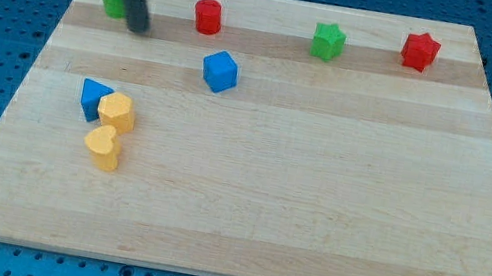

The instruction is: Place the blue cube vertically below the green star

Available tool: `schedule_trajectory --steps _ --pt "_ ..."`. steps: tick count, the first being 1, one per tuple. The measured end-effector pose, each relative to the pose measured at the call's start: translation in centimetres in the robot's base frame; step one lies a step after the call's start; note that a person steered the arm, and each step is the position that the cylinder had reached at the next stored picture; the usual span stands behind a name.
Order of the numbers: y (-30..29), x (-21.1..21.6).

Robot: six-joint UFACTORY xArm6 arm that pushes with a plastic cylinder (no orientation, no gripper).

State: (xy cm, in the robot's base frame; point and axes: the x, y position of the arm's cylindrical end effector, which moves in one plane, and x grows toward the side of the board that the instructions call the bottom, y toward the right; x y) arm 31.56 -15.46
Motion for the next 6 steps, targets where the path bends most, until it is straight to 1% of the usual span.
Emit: schedule_trajectory --steps 1,2,3,4,5,6 --pt "7.2 3.9" --pt "11.4 8.7" --pt "19.5 10.6" --pt "22.2 12.4" --pt "17.2 12.0" --pt "16.7 14.3"
